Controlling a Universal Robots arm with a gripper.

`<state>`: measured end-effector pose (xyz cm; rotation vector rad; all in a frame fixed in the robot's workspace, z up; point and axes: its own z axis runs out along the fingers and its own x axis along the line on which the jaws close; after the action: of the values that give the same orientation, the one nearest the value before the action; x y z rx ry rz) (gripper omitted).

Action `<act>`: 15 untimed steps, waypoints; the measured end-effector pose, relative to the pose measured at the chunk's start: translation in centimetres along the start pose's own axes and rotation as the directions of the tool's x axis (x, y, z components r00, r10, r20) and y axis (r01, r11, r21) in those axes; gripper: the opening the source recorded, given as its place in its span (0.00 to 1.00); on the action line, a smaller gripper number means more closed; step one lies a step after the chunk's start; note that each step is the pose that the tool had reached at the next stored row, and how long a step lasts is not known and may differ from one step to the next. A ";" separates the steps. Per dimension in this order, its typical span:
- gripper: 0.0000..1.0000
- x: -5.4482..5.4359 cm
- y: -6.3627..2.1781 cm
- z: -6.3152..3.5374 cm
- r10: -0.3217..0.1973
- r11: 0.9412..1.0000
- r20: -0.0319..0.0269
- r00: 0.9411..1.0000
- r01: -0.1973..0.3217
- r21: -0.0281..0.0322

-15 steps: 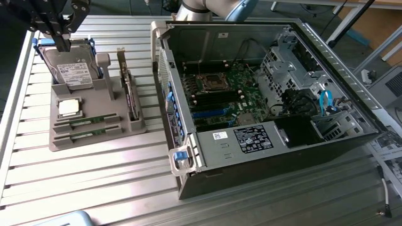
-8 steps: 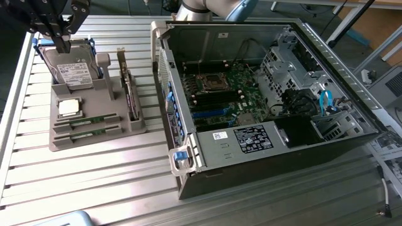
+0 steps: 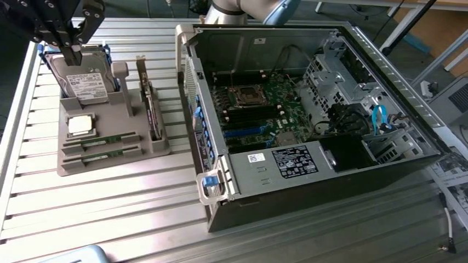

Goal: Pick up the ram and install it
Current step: 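Reach for the ram, then pick up the ram and move it above insertion slot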

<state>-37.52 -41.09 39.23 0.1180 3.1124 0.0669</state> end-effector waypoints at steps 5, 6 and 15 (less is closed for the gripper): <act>0.10 0.0 -0.43 -0.02 0.000 1.000 0.000 1.000 0.000 0.000; 0.10 0.0 -0.44 -0.02 0.000 1.000 0.000 1.000 0.000 0.000; 0.10 0.0 -0.44 -0.02 0.000 1.000 0.000 1.000 0.000 0.000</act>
<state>-37.52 -41.53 39.24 0.1180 3.1125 0.0666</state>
